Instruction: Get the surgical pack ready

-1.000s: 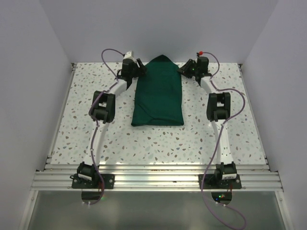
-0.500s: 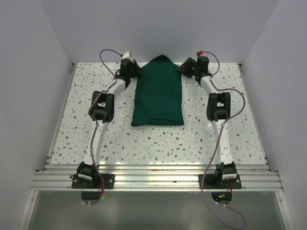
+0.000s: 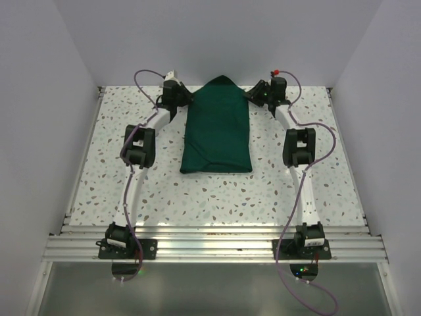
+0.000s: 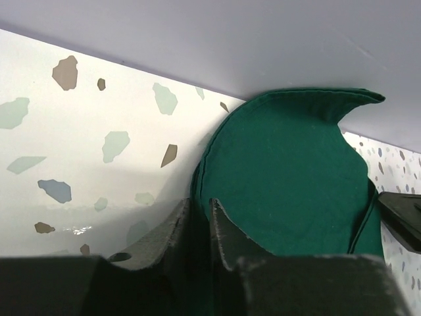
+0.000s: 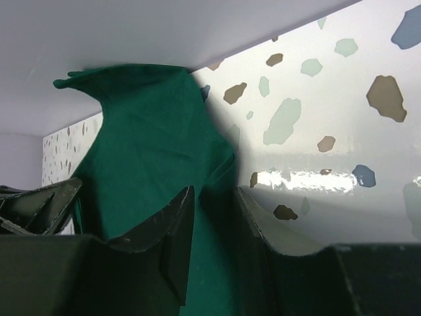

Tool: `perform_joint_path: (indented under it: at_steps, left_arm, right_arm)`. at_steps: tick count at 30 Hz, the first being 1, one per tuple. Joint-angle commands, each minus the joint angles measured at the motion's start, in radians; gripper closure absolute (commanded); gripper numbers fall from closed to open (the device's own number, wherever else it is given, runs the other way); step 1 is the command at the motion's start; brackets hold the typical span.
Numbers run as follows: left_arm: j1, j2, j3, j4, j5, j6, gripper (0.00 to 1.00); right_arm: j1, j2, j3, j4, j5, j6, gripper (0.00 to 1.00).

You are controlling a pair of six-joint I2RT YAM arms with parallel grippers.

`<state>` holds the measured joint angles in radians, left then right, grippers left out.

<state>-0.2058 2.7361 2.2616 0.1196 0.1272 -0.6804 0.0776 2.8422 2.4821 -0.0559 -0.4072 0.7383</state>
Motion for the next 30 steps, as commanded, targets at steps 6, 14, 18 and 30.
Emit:
perform_joint_path:
  at_steps: [6,14,18,30]
  left_arm:
    - [0.031,-0.013,0.026,0.084,0.055,-0.071,0.91]
    - [0.049,-0.099,-0.048,0.052,0.115,-0.039,1.00]
    - [0.052,-0.150,-0.089,0.043,0.144,-0.028,1.00]
    - [0.051,-0.263,-0.142,-0.012,0.225,-0.025,1.00]
  right_arm:
    - [0.005,0.042,0.035,-0.058,0.044,0.021,0.87]
    - [0.005,-0.066,-0.009,-0.064,0.002,0.065,1.00]
    - [0.005,-0.133,-0.049,-0.070,-0.007,0.079,1.00]
    - [0.010,-0.227,-0.080,-0.107,-0.084,0.130,1.00]
